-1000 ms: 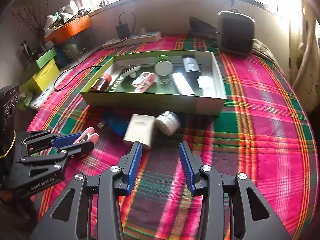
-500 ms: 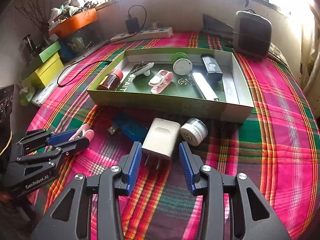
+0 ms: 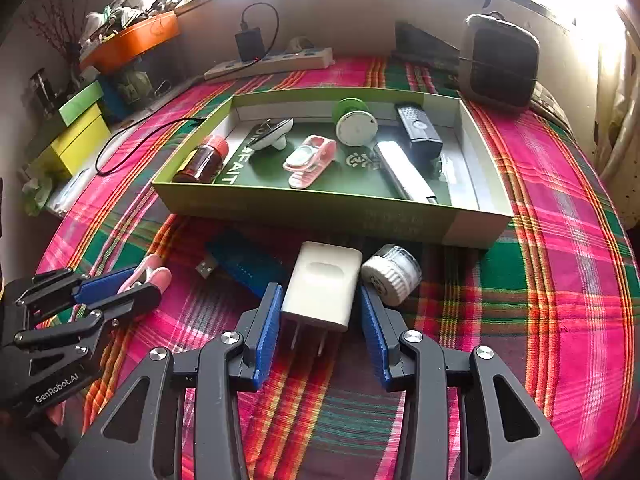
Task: Organize rigid objects
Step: 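Lift the cable clip with the left tool while the right tool closes on the white charger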
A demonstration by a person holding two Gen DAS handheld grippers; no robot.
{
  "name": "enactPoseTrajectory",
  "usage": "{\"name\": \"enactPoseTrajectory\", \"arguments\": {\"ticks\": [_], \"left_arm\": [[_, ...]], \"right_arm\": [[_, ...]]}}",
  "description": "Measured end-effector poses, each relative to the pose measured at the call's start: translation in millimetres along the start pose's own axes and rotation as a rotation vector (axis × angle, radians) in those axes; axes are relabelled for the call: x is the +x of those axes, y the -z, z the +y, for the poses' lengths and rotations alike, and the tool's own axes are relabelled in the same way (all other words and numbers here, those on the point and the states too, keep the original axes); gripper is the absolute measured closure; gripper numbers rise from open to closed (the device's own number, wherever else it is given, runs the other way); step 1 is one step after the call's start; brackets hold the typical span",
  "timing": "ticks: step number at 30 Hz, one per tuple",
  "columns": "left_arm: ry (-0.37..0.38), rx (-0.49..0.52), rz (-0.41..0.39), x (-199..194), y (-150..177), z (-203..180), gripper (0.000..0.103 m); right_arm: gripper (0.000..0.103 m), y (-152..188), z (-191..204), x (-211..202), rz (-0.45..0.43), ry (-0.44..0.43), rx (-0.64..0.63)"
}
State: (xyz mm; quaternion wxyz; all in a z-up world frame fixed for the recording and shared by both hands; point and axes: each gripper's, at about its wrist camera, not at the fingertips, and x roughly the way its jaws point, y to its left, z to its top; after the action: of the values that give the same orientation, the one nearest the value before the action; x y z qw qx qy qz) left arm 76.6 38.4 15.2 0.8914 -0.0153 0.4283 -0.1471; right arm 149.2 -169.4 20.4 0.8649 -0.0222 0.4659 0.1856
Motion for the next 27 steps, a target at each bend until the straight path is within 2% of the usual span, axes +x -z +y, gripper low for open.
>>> {"name": "enactPoseTrajectory", "arguments": {"ticks": [5,17,20,22,27], "left_arm": [[-0.008,0.008,-0.005,0.2,0.3,-1.2,0.08],[-0.017,0.014,-0.008,0.4,0.9,-3.4,0.079],[-0.02,0.013,-0.008,0.8,0.4,-2.3,0.079],[-0.021,0.001,-0.009,0.8,0.2,-0.9,0.079],[-0.045,0.006,-0.011,1.3,0.6,-4.4,0.08]], "right_arm": [[0.062,-3.7,-2.6,2.1,-0.006,0.038,0.014],[0.063,-1.3,0.6,3.6,-0.036,0.055,-0.022],[0.063,-0.5,0.2,3.5,-0.041,0.052,-0.025],[0.068,0.2,-1.7,2.5,-0.046,0.053,-0.017],[0.068,0.8,-4.7,1.3,-0.05,0.03,-0.003]]}}
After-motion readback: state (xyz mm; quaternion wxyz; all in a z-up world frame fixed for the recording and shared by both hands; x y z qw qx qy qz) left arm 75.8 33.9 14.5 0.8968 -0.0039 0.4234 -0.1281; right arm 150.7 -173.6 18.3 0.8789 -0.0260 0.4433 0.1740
